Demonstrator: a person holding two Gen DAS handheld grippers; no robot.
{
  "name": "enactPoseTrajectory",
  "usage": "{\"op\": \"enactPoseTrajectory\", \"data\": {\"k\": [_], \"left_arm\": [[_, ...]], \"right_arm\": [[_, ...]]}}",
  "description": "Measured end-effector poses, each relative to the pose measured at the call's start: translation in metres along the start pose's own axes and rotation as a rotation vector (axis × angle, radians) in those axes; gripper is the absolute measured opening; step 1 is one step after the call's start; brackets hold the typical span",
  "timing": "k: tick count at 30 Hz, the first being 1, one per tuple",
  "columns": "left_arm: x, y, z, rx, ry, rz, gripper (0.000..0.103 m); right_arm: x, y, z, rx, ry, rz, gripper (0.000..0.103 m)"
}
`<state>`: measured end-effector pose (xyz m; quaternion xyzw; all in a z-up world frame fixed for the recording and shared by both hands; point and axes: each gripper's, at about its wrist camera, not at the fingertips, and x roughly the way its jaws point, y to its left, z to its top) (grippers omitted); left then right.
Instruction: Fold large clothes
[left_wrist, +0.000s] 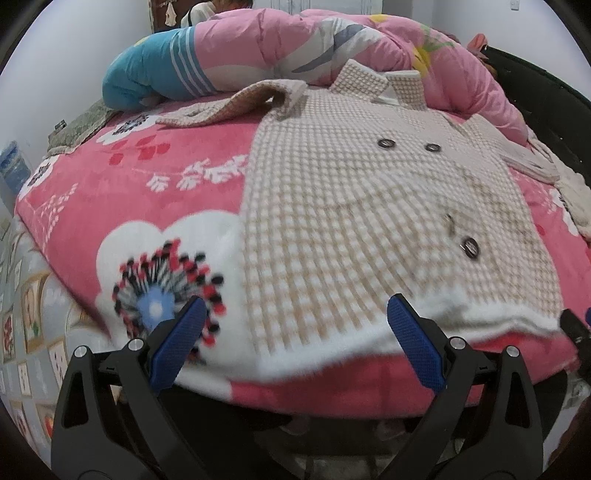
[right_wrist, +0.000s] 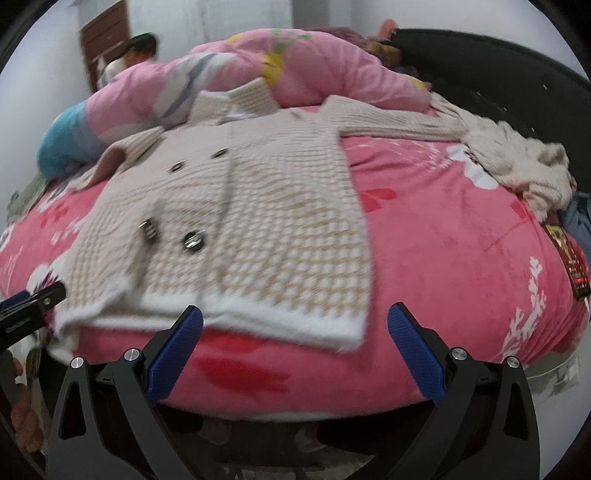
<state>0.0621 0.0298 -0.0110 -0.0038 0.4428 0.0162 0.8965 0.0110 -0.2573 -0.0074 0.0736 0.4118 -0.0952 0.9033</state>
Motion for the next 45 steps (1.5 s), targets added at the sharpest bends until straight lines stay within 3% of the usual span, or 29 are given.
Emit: {"op": "enactPoseTrajectory", "data": {"k": [5, 10, 13, 19, 26, 30, 36, 41, 45], "left_arm": [[0.034, 0.014, 0.030, -0.004, 0.016, 0.000, 0.095], [0.079, 0.023, 0.039, -0.015, 0.106, 0.039, 0.095], [0.089, 0.032, 0.033, -0.050, 0.126, -0.016, 0.096], [0.095, 0.046, 0.031, -0.083, 0.149, -0.086, 0.096], [0.093, 0.037, 0.028, -0.021, 0.127, -0.065, 0.096], [0.071, 0.045, 0.019, -0.017, 0.062, -0.132, 0.096], [0.040, 0.045, -0.007, 0.076, -0.022, -0.180, 0.095], [0.053, 0.056, -0.011, 0.023, 0.005, -0.234, 0.095], [0.069, 0.059, 0.008, -0.015, -0.025, -0.297, 0.071]], "right_arm": [[0.035, -0.020, 0.025, 0.034, 0.031, 0.008, 0.098], [0.080, -0.028, 0.035, 0.035, 0.104, 0.035, 0.098], [0.099, -0.030, 0.030, 0.024, 0.160, 0.054, 0.098], [0.097, -0.033, 0.022, -0.003, 0.124, 0.095, 0.098], [0.094, -0.043, 0.013, -0.007, 0.088, 0.160, 0.098], [0.085, -0.053, 0.019, 0.014, 0.101, 0.229, 0.098], [0.078, -0.080, 0.024, 0.075, 0.100, 0.373, 0.097], [0.092, -0.091, 0.032, 0.137, 0.152, 0.449, 0.077], [0.115, -0.092, 0.048, 0.169, 0.176, 0.468, 0.062]]}}
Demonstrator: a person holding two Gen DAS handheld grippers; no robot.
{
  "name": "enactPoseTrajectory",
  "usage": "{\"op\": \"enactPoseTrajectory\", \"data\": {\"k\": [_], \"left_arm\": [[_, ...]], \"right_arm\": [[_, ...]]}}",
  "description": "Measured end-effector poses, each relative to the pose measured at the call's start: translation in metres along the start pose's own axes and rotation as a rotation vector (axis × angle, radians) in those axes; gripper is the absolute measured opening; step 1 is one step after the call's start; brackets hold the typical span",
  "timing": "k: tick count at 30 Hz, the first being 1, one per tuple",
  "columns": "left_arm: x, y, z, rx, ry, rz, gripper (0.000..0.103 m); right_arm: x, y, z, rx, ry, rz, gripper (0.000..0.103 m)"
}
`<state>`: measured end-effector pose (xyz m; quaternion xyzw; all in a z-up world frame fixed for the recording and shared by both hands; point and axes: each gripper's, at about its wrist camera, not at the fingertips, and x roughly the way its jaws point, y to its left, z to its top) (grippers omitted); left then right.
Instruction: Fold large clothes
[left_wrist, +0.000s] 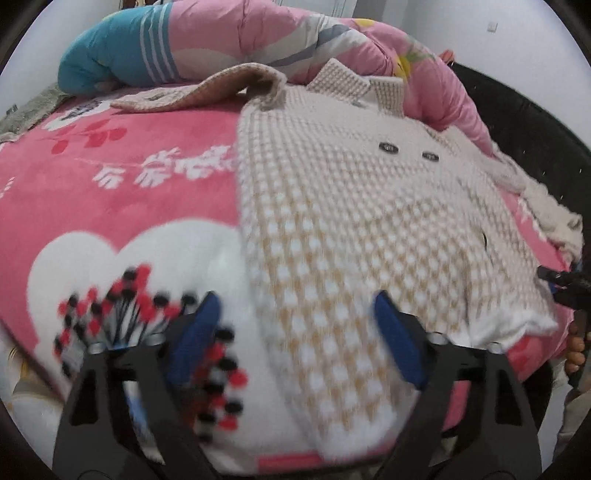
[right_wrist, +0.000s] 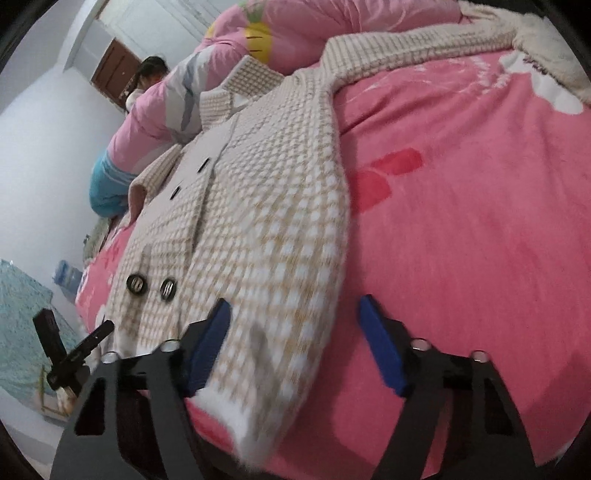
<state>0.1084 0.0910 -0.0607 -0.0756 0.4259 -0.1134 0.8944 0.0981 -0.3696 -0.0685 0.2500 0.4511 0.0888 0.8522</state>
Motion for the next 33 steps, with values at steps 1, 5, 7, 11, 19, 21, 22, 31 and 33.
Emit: {"op": "enactPoseTrajectory", "data": {"k": [1, 5, 7, 11, 19, 21, 22, 31, 33], "left_arm": [[0.006, 0.002, 0.005, -0.015, 0.004, -0.015, 0.068], [0.016, 0.005, 0.012, -0.051, 0.013, -0.047, 0.053], [0.010, 0.005, 0.006, -0.051, 0.024, -0.073, 0.046], [0.002, 0.013, -0.010, -0.098, 0.040, -0.113, 0.043], [-0.016, -0.018, 0.015, -0.005, -0.008, 0.011, 0.008], [-0.044, -0.025, 0.022, 0.041, -0.062, 0.034, 0.007], [-0.056, -0.027, 0.025, 0.045, -0.077, 0.025, 0.007], [-0.134, -0.040, -0.001, 0.100, -0.100, -0.030, 0.006], [-0.147, -0.039, -0.020, 0.096, -0.075, -0.033, 0.006]], "right_arm": [[0.005, -0.002, 0.006, 0.014, 0.000, 0.011, 0.060], [0.008, -0.002, 0.004, 0.050, 0.025, 0.032, 0.042], [0.003, 0.003, -0.011, 0.040, 0.063, 0.050, 0.036], [-0.005, 0.006, -0.036, 0.024, 0.075, 0.044, 0.027], [-0.038, 0.039, -0.010, -0.054, -0.051, 0.035, 0.008], [-0.071, 0.054, -0.003, -0.095, -0.119, 0.041, 0.007], [-0.084, 0.060, -0.001, -0.117, -0.144, 0.038, 0.007], [-0.159, 0.067, -0.040, -0.154, -0.188, 0.061, 0.007], [-0.175, 0.059, -0.060, -0.134, -0.172, 0.057, 0.007]]}}
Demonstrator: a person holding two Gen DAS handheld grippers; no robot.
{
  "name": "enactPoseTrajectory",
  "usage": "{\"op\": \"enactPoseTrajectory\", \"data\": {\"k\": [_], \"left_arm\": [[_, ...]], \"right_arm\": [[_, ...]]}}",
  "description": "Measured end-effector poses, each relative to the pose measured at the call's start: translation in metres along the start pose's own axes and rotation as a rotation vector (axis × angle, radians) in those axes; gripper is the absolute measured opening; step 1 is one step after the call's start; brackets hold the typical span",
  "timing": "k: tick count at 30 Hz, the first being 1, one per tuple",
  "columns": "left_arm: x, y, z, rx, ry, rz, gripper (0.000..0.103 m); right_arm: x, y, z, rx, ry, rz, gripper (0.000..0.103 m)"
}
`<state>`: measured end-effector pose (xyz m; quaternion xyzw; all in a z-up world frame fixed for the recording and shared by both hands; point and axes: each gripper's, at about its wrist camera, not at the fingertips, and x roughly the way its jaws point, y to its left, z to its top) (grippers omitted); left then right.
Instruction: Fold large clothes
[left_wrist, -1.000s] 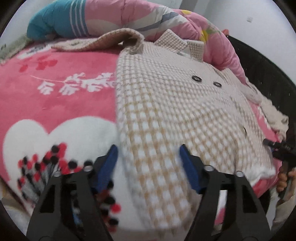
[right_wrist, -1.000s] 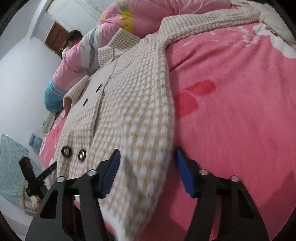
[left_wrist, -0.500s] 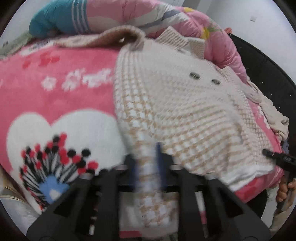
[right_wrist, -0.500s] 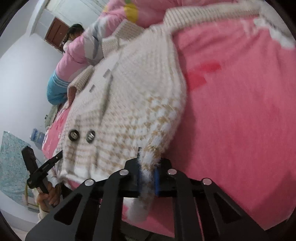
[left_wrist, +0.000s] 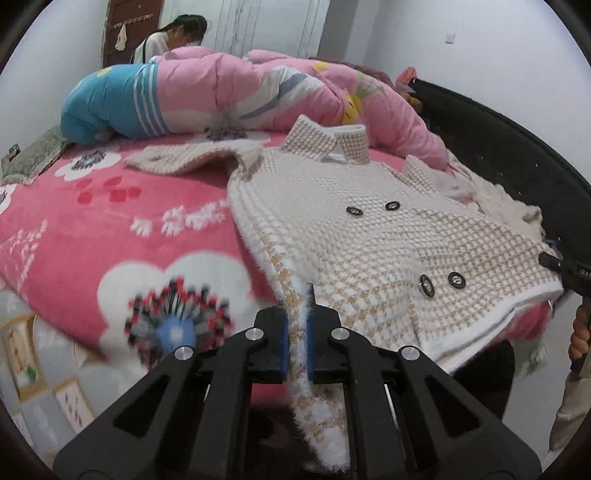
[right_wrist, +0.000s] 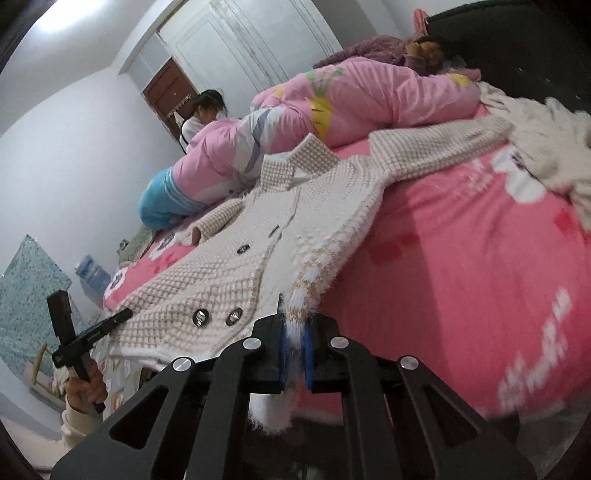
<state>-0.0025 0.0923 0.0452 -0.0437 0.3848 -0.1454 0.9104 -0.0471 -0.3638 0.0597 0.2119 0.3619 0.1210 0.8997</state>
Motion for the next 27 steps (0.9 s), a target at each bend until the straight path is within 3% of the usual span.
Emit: {"op": "enactPoseTrajectory", "data": {"k": [3, 5, 8, 10, 11, 12, 15, 18, 21, 27], "left_arm": [[0.000, 0.001, -0.024, -0.018, 0.046, 0.009, 0.007], [0.015, 0.005, -0.037, -0.032, 0.098, 0.020, 0.009], [0.048, 0.015, -0.055, -0.039, 0.203, 0.073, 0.022], [0.059, 0.022, -0.061, -0.031, 0.241, 0.114, 0.032], [0.058, 0.027, -0.062, -0.036, 0.238, 0.117, 0.032], [0.055, 0.031, -0.061, -0.037, 0.217, 0.129, 0.033], [0.046, 0.040, -0.049, -0.046, 0.154, 0.136, 0.037], [0.047, 0.042, -0.035, -0.056, 0.112, 0.116, 0.040], [0.061, 0.029, -0.016, -0.048, 0.089, 0.071, 0.040], [0.095, 0.006, 0.011, -0.003, 0.086, 0.050, 0.040]], "right_arm": [[-0.003, -0.012, -0.031, 0.045, 0.049, -0.036, 0.007], [0.017, -0.024, -0.048, 0.069, 0.124, -0.097, 0.008], [0.048, -0.035, -0.060, 0.052, 0.250, -0.332, 0.019], [0.048, -0.037, -0.056, 0.000, 0.244, -0.491, 0.025], [0.044, -0.037, -0.051, -0.004, 0.220, -0.508, 0.036], [0.040, -0.037, -0.046, -0.001, 0.195, -0.502, 0.048], [0.034, -0.028, -0.024, -0.025, 0.126, -0.473, 0.054], [0.056, -0.010, -0.005, -0.077, 0.103, -0.418, 0.062], [0.092, 0.011, 0.008, -0.137, 0.116, -0.313, 0.062], [0.157, 0.032, 0.025, -0.158, 0.165, -0.206, 0.063]]}}
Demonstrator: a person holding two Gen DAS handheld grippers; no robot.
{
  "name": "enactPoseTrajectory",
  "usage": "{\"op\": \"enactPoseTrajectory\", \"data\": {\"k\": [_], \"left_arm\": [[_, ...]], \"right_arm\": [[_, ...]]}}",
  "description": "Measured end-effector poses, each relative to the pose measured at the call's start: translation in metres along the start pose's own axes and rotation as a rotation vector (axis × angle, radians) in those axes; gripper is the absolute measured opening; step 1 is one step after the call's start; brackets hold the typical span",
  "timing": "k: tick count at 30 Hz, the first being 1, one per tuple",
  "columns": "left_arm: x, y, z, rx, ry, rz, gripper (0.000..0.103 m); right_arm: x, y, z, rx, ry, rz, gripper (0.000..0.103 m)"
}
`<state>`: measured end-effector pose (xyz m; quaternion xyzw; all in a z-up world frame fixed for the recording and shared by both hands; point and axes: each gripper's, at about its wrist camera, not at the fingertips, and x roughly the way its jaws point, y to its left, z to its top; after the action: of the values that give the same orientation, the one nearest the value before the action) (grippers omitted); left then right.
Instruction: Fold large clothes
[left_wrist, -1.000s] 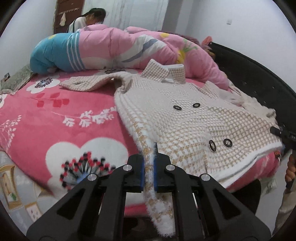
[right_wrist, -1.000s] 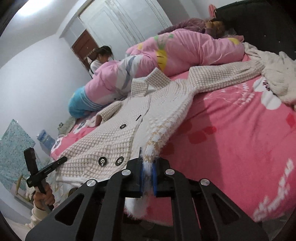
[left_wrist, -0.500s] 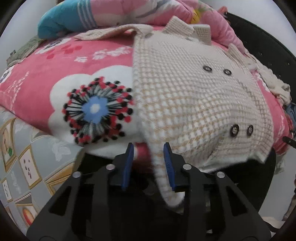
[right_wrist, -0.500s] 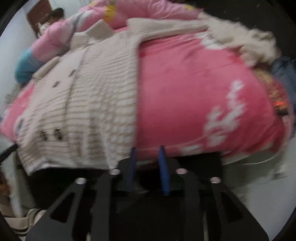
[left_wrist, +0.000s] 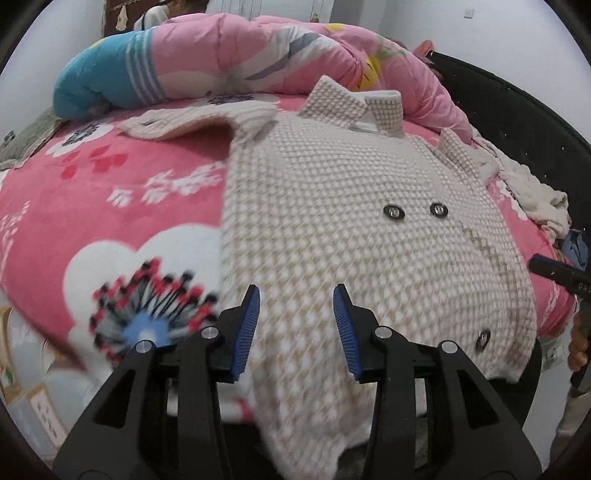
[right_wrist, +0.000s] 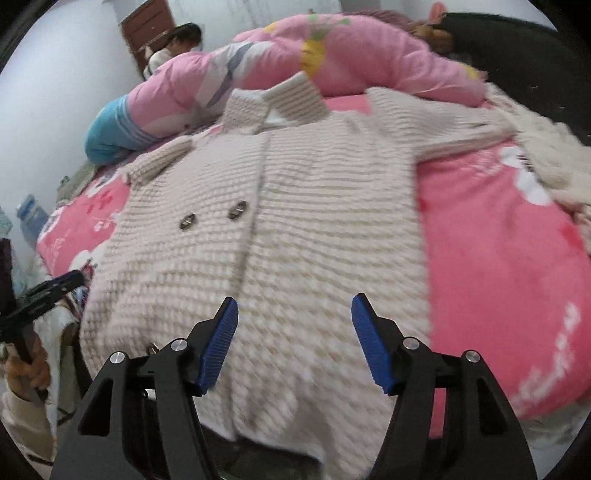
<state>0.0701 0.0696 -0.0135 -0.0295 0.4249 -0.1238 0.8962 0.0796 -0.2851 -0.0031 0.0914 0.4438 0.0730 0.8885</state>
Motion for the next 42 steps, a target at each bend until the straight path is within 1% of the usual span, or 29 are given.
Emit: {"op": "enactPoseTrajectory", "data": {"k": [2, 3, 4, 5, 6, 8, 9, 11, 12, 16, 18, 20, 22, 23, 24, 25, 26, 28, 29, 30, 32, 33, 36, 38, 41, 42], "left_arm": [[0.007, 0.003, 0.014, -0.012, -0.011, 0.010, 0.040], [0.011, 0.009, 0.024, -0.027, -0.022, 0.023, 0.042], [0.014, 0.014, 0.033, -0.043, -0.033, 0.029, 0.046], [0.015, 0.019, 0.040, -0.061, -0.044, 0.033, 0.057], [0.018, 0.030, 0.052, -0.090, -0.063, 0.041, 0.061], [0.024, 0.050, 0.072, -0.141, -0.089, 0.051, 0.075], [0.031, 0.064, 0.085, -0.177, -0.091, 0.059, 0.079], [0.046, 0.088, 0.104, -0.239, -0.078, 0.054, 0.080], [0.060, 0.109, 0.118, -0.296, -0.055, 0.054, 0.080], [0.102, 0.170, 0.152, -0.458, 0.006, 0.062, 0.080], [0.123, 0.200, 0.168, -0.536, 0.023, 0.061, 0.080], [0.140, 0.222, 0.183, -0.588, 0.028, 0.077, 0.080], [0.157, 0.242, 0.195, -0.630, 0.032, 0.103, 0.079], [0.168, 0.253, 0.201, -0.650, 0.042, 0.130, 0.076], [0.175, 0.259, 0.205, -0.659, 0.047, 0.146, 0.069], [0.183, 0.265, 0.210, -0.665, 0.057, 0.174, 0.067], [0.189, 0.269, 0.214, -0.666, 0.062, 0.199, 0.062], [0.199, 0.270, 0.226, -0.628, 0.062, 0.268, 0.053], [0.203, 0.271, 0.231, -0.604, 0.066, 0.291, 0.045], [0.206, 0.276, 0.237, -0.593, 0.068, 0.296, 0.031], [0.207, 0.276, 0.243, -0.580, 0.075, 0.322, 0.015], [0.204, 0.273, 0.246, -0.565, 0.068, 0.332, 0.010], [0.182, 0.249, 0.257, -0.491, 0.016, 0.372, 0.006], [0.165, 0.229, 0.265, -0.434, -0.026, 0.373, 0.006], [0.126, 0.176, 0.280, -0.293, -0.107, 0.355, 0.006], [0.111, 0.152, 0.285, -0.230, -0.138, 0.340, 0.006]], "right_arm": [[0.014, 0.011, 0.011, -0.010, 0.009, 0.046, 0.063], [0.021, 0.018, 0.016, -0.019, 0.013, 0.061, 0.063], [0.031, 0.026, 0.024, -0.031, 0.022, 0.079, 0.065], [0.036, 0.033, 0.027, -0.041, 0.026, 0.091, 0.076], [0.041, 0.041, 0.028, -0.054, 0.027, 0.106, 0.085], [0.057, 0.057, 0.041, -0.091, 0.034, 0.137, 0.088], [0.067, 0.066, 0.048, -0.110, 0.046, 0.147, 0.088], [0.081, 0.079, 0.056, -0.138, 0.060, 0.157, 0.088], [0.088, 0.085, 0.060, -0.150, 0.062, 0.167, 0.088], [0.116, 0.106, 0.077, -0.182, 0.065, 0.209, 0.088], [0.128, 0.113, 0.083, -0.195, 0.060, 0.233, 0.088], [0.141, 0.118, 0.086, -0.202, 0.059, 0.249, 0.088], [0.154, 0.121, 0.086, -0.202, 0.074, 0.245, 0.088], [0.159, 0.121, 0.085, -0.199, 0.080, 0.245, 0.088], [0.163, 0.120, 0.083, -0.198, 0.080, 0.244, 0.088], [0.164, 0.120, 0.082, -0.202, 0.073, 0.248, 0.088], [0.164, 0.120, 0.082, -0.206, 0.066, 0.252, 0.088], [0.165, 0.119, 0.081, -0.209, 0.056, 0.263, 0.088], [0.165, 0.118, 0.081, -0.204, 0.051, 0.273, 0.088], [0.165, 0.116, 0.080, -0.199, 0.049, 0.280, 0.088], [0.164, 0.113, 0.079, -0.188, 0.040, 0.297, 0.088], [0.163, 0.109, 0.078, -0.183, 0.037, 0.304, 0.088], [0.164, 0.107, 0.079, -0.173, 0.034, 0.318, 0.088], [0.159, 0.107, 0.079, -0.173, 0.034, 0.319, 0.088], [0.148, 0.104, 0.080, -0.165, 0.030, 0.313, 0.088], [0.142, 0.102, 0.080, -0.156, 0.023, 0.322, 0.088]]}}
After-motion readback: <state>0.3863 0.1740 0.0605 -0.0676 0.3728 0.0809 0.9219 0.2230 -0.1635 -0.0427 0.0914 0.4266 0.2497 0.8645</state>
